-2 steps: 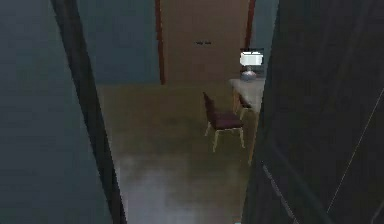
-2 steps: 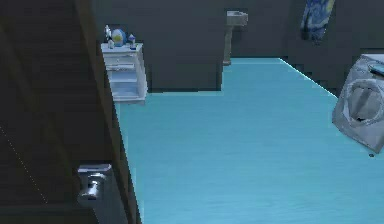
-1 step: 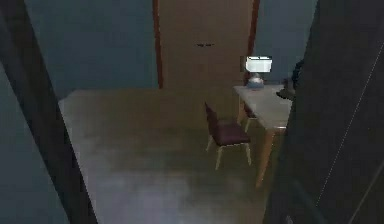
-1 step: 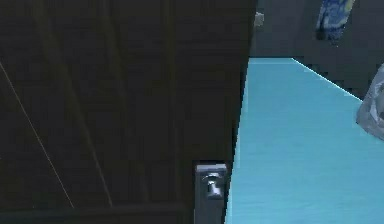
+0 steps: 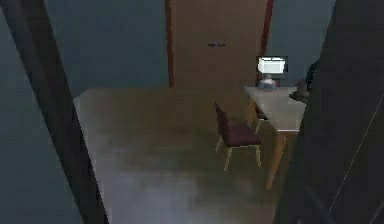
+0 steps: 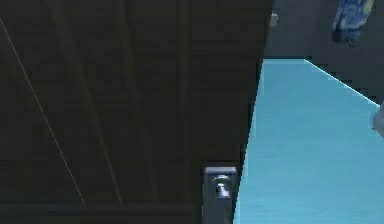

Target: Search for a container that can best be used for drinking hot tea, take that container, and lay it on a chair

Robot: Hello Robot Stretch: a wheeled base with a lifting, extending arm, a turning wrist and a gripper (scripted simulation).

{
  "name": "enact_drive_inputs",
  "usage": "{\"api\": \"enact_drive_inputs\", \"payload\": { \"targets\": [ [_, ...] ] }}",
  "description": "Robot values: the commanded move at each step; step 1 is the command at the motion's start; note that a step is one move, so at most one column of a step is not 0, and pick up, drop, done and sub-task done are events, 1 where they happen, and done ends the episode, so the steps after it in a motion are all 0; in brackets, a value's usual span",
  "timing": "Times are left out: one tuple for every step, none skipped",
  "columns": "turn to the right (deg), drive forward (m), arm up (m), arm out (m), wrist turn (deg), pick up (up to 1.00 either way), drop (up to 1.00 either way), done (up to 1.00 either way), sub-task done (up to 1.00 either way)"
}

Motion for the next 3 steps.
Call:
{"api": "enact_drive_inputs", "payload": {
  "targets": [
    [0.0,1.0,0.0,0.0,0.0,0.0,0.0,0.0,0.0],
    [45.0,0.0,0.0,0.0,0.0,0.0,0.0,0.0,0.0],
    [27.0,0.0,0.0,0.0,0.0,0.0,0.0,0.0,0.0]
  ]
}}
